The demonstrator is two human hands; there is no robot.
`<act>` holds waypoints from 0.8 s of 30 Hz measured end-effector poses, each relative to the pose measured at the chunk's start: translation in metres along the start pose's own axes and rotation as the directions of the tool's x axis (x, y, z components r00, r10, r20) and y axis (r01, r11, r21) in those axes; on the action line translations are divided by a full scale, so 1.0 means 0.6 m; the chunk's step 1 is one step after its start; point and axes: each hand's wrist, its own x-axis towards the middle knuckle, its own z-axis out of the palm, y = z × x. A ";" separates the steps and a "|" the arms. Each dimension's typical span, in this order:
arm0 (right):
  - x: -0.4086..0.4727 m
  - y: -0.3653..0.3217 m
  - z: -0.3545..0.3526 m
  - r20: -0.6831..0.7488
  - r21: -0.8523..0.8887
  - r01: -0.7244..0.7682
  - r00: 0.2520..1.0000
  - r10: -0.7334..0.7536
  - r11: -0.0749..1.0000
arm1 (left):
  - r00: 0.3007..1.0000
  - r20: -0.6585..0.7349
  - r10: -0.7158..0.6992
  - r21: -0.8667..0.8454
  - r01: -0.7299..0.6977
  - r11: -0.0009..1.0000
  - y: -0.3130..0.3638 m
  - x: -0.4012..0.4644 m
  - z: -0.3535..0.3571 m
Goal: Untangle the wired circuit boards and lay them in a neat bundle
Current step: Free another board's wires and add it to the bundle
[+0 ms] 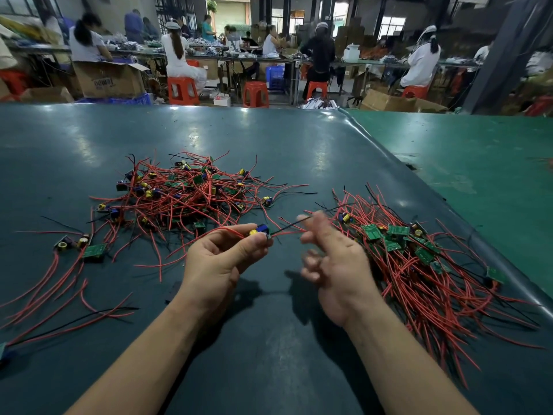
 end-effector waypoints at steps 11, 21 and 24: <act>-0.011 0.010 0.001 0.171 -0.227 0.023 0.985 0.017 0.974 | 0.999 0.033 -0.026 0.077 0.024 0.997 -0.002 -0.007 0.002; 0.009 -0.006 -0.005 -0.086 -0.097 0.164 0.981 -0.173 0.982 | 0.999 0.042 0.012 0.133 -0.018 0.991 0.000 -0.007 0.005; 0.016 -0.010 -0.014 -0.182 -0.066 0.227 0.955 -0.235 0.972 | 0.998 0.048 0.032 0.140 -0.038 0.989 -0.001 -0.008 0.004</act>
